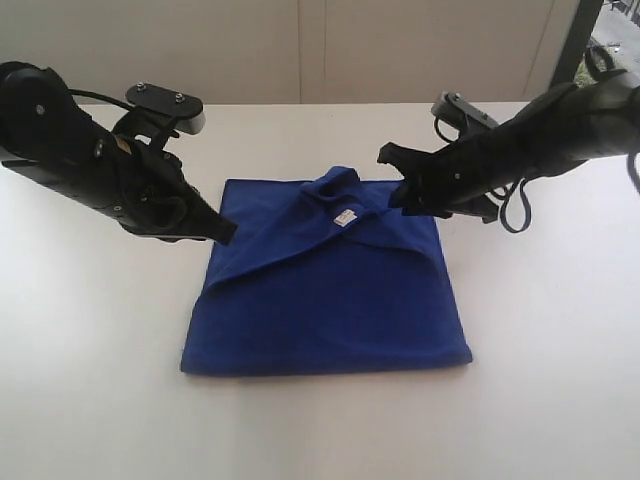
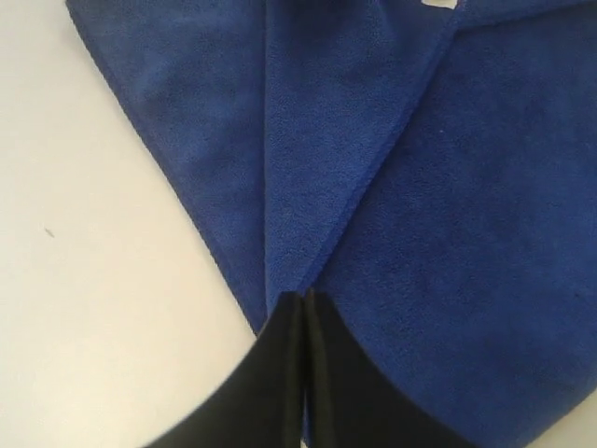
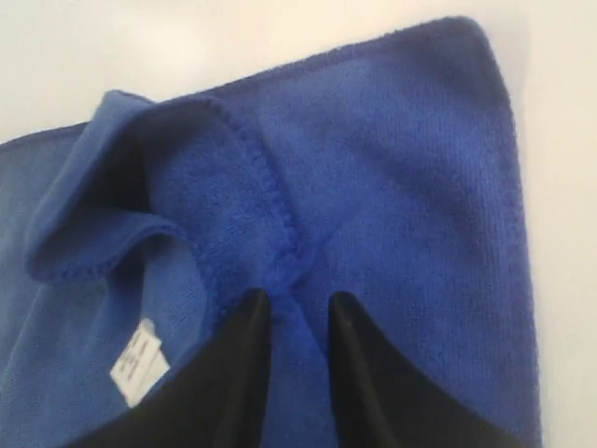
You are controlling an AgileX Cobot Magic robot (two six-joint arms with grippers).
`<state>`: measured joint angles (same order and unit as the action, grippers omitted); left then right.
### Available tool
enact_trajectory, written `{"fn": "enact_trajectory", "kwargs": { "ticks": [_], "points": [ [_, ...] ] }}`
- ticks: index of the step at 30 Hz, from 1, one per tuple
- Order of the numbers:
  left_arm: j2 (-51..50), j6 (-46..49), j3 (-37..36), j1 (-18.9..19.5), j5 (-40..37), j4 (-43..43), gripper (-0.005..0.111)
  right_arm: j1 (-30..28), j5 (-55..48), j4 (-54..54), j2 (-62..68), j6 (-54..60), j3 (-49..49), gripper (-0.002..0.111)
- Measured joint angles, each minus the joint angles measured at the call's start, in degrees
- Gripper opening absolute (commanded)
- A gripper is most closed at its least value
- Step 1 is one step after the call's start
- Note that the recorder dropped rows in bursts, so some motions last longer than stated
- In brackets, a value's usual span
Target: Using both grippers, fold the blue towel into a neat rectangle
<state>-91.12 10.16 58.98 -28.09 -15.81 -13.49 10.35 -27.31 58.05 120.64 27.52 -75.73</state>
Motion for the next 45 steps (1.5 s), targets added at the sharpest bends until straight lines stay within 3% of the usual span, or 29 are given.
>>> {"fn": "enact_trajectory", "kwargs": {
  "ticks": [22, 24, 28, 39, 45],
  "points": [
    [0.0, -0.09, 0.0, 0.0, 2.68, -2.07, 0.0, 1.63, 0.54, 6.81, 5.4, 0.0, -3.48, 0.026],
    [0.0, -0.09, 0.0, 0.0, 2.77, -2.07, 0.0, 1.63, 0.89, 6.94, 5.4, 0.0, -3.48, 0.022],
    [0.0, -0.09, 0.0, 0.0, 2.77, -2.07, 0.0, 1.63, 1.41, 6.94, 5.4, 0.0, -3.48, 0.0],
    [-2.58, -0.09, 0.0, 0.0, 3.67, -3.93, 0.0, 1.63, 2.79, 7.75, 3.59, 1.25, -3.48, 0.0],
    [-6.91, -0.11, 0.74, 0.0, 8.14, -5.01, 0.0, 1.63, 2.9, 7.75, 0.64, 5.46, -3.48, 0.0]
  ]
}}
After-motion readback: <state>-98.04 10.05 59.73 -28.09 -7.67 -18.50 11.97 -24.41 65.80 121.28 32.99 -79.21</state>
